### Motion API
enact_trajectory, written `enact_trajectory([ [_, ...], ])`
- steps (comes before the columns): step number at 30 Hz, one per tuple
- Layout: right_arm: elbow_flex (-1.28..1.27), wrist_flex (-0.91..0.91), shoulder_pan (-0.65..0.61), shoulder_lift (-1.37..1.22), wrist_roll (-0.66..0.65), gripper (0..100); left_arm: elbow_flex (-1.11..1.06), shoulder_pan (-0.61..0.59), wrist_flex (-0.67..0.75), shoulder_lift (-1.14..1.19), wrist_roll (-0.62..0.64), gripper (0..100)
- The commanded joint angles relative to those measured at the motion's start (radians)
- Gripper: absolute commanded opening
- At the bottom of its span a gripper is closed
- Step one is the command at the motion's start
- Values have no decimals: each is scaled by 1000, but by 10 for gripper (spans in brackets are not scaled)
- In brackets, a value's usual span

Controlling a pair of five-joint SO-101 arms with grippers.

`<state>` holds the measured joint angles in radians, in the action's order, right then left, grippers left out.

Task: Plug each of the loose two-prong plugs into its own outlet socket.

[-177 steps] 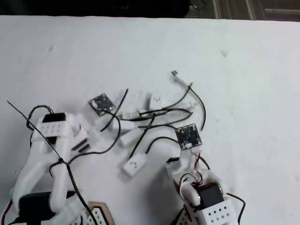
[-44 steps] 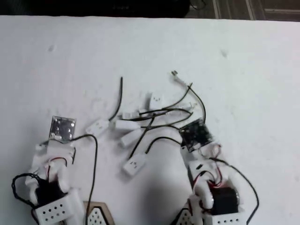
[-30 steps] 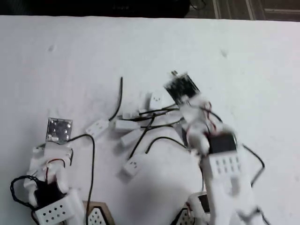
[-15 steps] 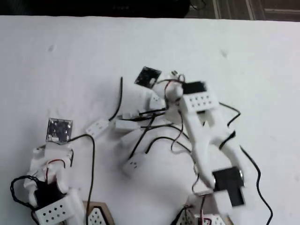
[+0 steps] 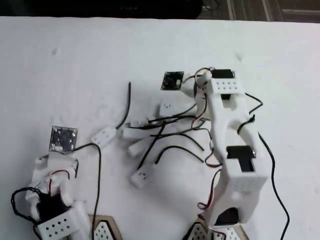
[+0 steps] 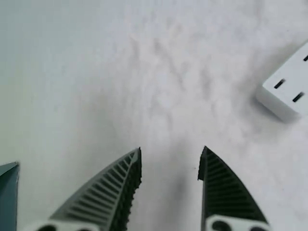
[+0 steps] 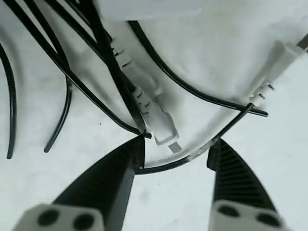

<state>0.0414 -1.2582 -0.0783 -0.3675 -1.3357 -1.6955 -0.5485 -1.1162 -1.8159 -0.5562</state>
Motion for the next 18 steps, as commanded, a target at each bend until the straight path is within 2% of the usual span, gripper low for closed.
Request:
enact_trajectory([
  [1, 69, -8, 12, -38, -14, 219, 3, -7, -5, -8, 9, 199],
  [7, 107, -8, 5, -105, -14, 204, 3, -7, -5, -8, 9, 199],
  [14, 112, -8, -7, -104, -15, 15, 3, -7, -5, -8, 9, 199],
  [18, 112, -10, -24, -104, -11, 70, 3, -7, -5, -8, 9, 199],
])
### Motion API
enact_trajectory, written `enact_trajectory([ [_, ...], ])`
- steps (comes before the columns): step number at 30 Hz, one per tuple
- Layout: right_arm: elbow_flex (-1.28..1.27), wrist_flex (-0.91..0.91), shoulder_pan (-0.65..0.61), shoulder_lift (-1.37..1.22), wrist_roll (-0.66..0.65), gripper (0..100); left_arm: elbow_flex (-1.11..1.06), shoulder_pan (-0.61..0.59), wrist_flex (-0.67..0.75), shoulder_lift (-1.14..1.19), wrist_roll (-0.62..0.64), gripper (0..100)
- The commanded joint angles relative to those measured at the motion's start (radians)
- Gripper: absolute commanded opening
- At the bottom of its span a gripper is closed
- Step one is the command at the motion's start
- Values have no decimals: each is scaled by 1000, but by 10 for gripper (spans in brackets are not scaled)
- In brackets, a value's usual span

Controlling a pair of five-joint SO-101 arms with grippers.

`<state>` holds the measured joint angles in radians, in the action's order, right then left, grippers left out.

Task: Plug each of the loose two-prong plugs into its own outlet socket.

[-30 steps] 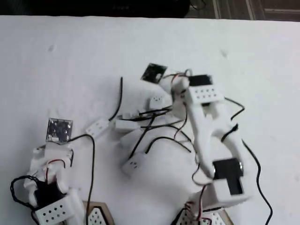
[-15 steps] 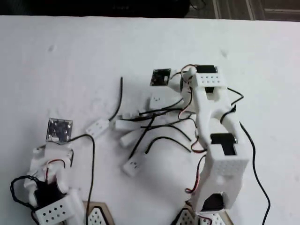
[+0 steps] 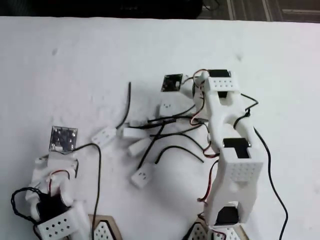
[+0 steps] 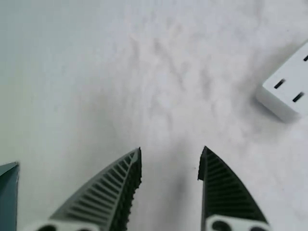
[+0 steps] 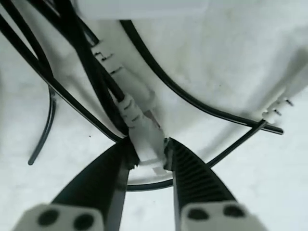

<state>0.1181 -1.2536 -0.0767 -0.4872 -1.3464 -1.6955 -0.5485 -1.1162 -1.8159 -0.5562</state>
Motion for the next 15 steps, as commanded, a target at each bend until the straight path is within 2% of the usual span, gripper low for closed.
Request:
enact_trajectory([
  [1, 35, -15, -30, 16, 0, 80, 3, -7, -5, -8, 9, 199],
  [15, 74, -117, -110, 16, 2, 91, 3, -7, -5, -8, 9, 199],
])
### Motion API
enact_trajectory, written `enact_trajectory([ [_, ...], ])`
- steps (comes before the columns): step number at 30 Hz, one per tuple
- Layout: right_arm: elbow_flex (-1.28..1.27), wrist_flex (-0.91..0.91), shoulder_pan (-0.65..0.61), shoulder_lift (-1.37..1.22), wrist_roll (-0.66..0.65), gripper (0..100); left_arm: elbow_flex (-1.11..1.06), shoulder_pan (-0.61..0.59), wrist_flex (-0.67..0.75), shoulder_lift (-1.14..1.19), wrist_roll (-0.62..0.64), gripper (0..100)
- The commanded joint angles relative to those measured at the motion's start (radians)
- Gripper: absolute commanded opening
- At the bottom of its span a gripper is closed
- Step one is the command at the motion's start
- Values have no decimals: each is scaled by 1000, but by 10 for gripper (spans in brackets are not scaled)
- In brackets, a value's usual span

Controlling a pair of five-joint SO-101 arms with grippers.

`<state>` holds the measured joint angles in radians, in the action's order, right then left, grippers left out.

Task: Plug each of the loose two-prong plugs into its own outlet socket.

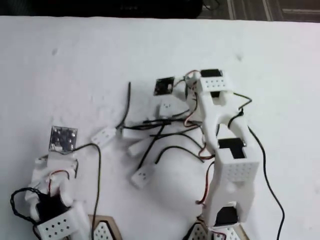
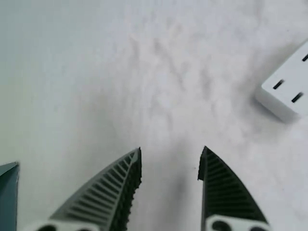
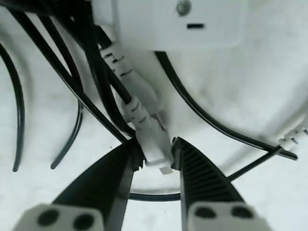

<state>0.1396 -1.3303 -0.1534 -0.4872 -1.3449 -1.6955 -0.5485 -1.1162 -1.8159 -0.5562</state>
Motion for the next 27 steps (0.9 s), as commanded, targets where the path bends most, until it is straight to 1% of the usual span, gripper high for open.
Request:
enact_trajectory([
  [1, 61, -54, -35, 16, 0, 91, 3, -7, -5, -8, 9, 199],
  [7, 72, -108, -51, 8, 5, 92, 3, -7, -5, -8, 9, 199],
  [9, 72, -111, -62, 7, 41, 95, 3, -7, -5, -8, 9, 199],
  [13, 72, -113, -77, 7, 101, 148, 3, -7, -5, -7, 9, 199],
  [19, 69, -111, -90, 5, 101, 148, 3, -7, -5, -7, 9, 199],
  [22, 69, -111, -96, 5, 100, 111, 3, -7, -5, -7, 9, 199],
  [25, 69, -117, -99, 8, 77, 12, 3, -7, -5, -5, 9, 199],
  [27, 75, -160, -93, 16, 51, 25, 3, -7, -5, -5, 9, 199],
])
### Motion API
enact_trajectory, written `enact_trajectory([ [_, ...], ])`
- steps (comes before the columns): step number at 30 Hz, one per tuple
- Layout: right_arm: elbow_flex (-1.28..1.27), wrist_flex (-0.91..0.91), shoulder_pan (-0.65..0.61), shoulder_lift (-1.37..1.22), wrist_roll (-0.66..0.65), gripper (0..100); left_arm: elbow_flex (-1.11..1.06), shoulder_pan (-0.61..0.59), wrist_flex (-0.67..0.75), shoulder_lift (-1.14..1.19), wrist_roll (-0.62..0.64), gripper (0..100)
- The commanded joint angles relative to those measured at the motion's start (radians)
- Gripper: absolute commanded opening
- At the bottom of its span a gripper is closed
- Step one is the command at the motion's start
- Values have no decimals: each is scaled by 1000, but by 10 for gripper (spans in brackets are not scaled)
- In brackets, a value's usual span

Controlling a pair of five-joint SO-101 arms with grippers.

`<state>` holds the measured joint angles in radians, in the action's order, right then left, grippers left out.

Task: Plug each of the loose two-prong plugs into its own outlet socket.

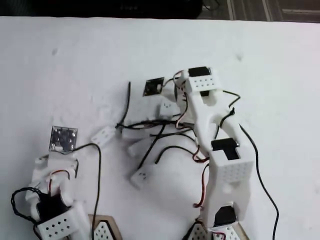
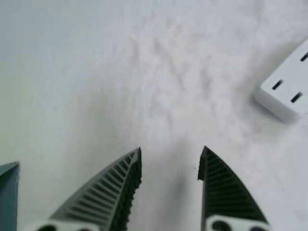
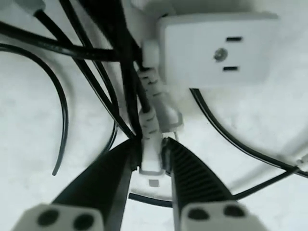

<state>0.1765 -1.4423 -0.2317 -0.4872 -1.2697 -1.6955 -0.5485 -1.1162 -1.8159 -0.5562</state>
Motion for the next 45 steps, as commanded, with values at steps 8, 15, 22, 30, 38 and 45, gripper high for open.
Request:
enact_trajectory([
  [8, 198, -251, -15, 153, 46, 19, 3, -7, -5, -5, 9, 199],
  [15, 233, -248, -15, 309, 241, 19, 3, -7, -5, -5, 9, 199],
  [22, 233, -194, 67, 414, 344, 19, 3, -7, -15, -5, 9, 199],
  [30, 175, -275, 191, 467, 152, 19, 3, -7, -17, -5, 9, 199],
  [38, -12, -275, 209, 628, -64, 19, 3, -7, -17, -5, 9, 199],
  [45, -12, -268, 203, 854, -55, 19, 3, -7, -17, -5, 9, 199],
])
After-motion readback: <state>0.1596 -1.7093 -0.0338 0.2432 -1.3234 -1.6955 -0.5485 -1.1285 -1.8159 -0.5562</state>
